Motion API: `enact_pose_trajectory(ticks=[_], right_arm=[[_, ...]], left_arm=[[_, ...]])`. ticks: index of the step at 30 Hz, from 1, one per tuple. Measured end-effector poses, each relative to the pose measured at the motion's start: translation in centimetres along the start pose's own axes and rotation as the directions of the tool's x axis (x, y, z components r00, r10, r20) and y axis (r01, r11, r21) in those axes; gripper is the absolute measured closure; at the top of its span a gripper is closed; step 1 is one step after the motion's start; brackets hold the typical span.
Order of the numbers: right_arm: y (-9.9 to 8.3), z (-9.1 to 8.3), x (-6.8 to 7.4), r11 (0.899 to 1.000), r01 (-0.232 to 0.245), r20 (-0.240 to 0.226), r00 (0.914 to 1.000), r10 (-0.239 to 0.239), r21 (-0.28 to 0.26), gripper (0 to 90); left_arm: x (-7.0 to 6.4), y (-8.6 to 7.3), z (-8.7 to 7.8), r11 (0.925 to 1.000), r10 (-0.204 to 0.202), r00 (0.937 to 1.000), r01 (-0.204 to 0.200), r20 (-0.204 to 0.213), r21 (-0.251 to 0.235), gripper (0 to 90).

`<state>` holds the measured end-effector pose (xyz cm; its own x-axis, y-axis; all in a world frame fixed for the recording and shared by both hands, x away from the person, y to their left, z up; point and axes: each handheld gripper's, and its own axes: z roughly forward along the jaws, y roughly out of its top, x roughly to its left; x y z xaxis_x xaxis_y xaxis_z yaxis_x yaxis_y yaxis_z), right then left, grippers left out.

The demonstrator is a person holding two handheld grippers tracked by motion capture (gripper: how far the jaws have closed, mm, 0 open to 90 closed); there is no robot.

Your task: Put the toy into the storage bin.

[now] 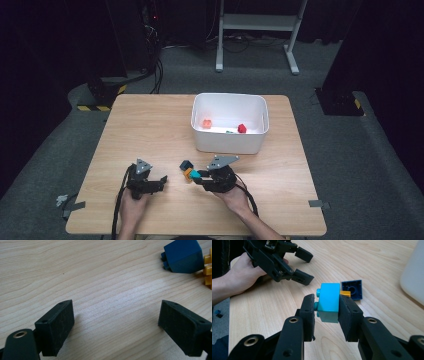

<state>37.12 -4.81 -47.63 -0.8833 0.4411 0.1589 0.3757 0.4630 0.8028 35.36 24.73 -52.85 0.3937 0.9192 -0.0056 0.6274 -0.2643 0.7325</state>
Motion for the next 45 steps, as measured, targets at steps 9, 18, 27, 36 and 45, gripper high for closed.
enact_pose_trajectory(ticks=[9,18,27,36,45], right_arm=[[0.4,-1.6,-1.0,1.0,-0.01,0.041,0.9991,0.01,-0.013,66.9],[1.0,-3.2,-1.9,0.999,-0.029,0.07,0.997,0.031,-0.025,67.0],[1.7,-5.2,-2.9,0.997,-0.041,0.093,0.9945,0.047,-0.061,66.9],[2.2,-6.2,-3.6,0.995,-0.061,0.109,0.9916,0.069,-0.078,66.9],[3.4,-7.4,-4.0,0.995,-0.046,0.124,0.9905,0.058,-0.094,67.0]], left_arm=[[0.0,0.0,0.0,1.0,0.002,1.0,-0.002,0.001,0.0,13.1],[0.0,0.0,0.0,1.0,0.001,1.0,-0.001,0.0,0.0,13.1],[0.0,0.0,0.0,1.0,0.001,1.0,-0.001,0.001,0.0,13.1],[0.0,0.0,0.0,1.0,0.001,1.0,-0.001,0.0,-0.001,13.1],[0.0,0.0,0.0,1.0,0.001,1.0,-0.001,0.001,0.0,13.1]])
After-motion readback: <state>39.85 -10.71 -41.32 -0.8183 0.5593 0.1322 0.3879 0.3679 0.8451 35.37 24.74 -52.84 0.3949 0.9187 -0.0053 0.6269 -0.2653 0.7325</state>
